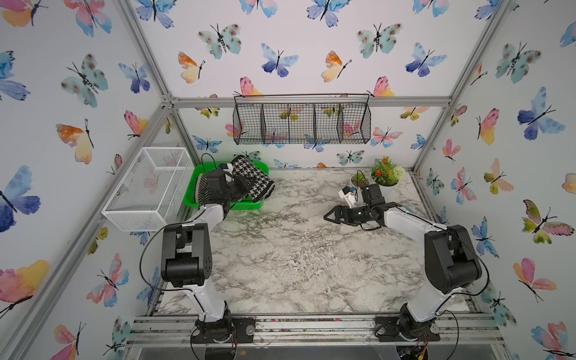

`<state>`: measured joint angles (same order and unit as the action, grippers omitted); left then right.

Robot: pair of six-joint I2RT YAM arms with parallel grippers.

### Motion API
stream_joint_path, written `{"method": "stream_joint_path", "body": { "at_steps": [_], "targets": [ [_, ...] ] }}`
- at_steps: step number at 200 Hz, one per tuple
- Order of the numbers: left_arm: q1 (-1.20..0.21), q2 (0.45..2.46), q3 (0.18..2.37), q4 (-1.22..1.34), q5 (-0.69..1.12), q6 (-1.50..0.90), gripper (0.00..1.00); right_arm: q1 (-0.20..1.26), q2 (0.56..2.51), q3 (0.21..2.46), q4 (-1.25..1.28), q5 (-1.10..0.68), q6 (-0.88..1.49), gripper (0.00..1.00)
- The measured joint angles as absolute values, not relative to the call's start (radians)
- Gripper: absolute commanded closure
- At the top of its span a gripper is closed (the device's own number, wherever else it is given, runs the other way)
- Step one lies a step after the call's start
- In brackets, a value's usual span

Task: Roll up the scarf and place it into the basket
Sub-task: Pick up the scarf at the center of the board, then place the scarf in the basket.

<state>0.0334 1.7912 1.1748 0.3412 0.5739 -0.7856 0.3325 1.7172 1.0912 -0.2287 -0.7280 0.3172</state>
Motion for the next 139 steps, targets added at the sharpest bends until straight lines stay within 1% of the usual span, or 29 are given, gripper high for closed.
{"method": "stream_joint_path", "body": {
  "at_steps": [32,74,86,139],
  "targets": [
    [0.041,1.902,1.246,0.37,0.562,-0.84,1.0,0.332,1.717,1.086,-0.236,-0.721,0.316,0.02],
    [0.054,1.993,1.273,0.432,0.548,-0.891,1.0,0.332,1.717,1.076,-0.232,-0.718,0.317,0.02],
    [0.054,2.03,1.322,0.438,0.553,-0.894,1.0,0.332,1.719,1.076,-0.231,-0.719,0.317,0.02],
    [0.054,2.044,1.41,0.43,0.544,-0.871,1.0,0.332,1.771,1.076,-0.215,-0.719,0.319,0.02]
  ]
}}
